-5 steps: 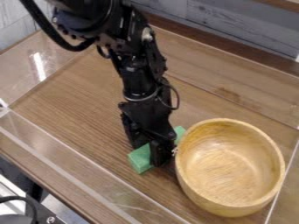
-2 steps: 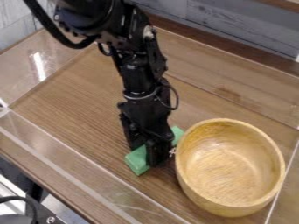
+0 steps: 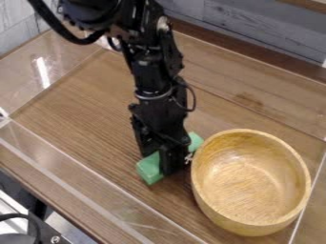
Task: Put the green block in the brown bowl
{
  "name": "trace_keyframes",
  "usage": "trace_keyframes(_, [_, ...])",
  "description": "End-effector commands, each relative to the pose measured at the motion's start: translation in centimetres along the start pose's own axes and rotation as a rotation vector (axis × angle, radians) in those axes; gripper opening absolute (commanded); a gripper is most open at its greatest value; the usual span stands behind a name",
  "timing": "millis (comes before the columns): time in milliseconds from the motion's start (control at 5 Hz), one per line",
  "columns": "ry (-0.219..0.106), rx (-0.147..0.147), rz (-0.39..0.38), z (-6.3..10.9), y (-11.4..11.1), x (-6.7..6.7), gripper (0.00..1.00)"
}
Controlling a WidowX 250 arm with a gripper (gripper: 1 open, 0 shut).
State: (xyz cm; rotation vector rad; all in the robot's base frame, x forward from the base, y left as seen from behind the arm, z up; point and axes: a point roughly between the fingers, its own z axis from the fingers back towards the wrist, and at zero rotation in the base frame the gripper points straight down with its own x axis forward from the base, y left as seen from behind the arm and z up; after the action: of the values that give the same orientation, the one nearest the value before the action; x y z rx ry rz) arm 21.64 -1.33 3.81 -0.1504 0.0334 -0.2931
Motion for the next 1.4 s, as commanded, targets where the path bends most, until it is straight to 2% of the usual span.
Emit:
trace_keyframes(0, [-0.061,0.025,-0.007,1.9,0.5,1.0,0.00])
trace_keyframes(1200, [-0.078,0.031,-0.010,3.7,1.2,1.4,0.00])
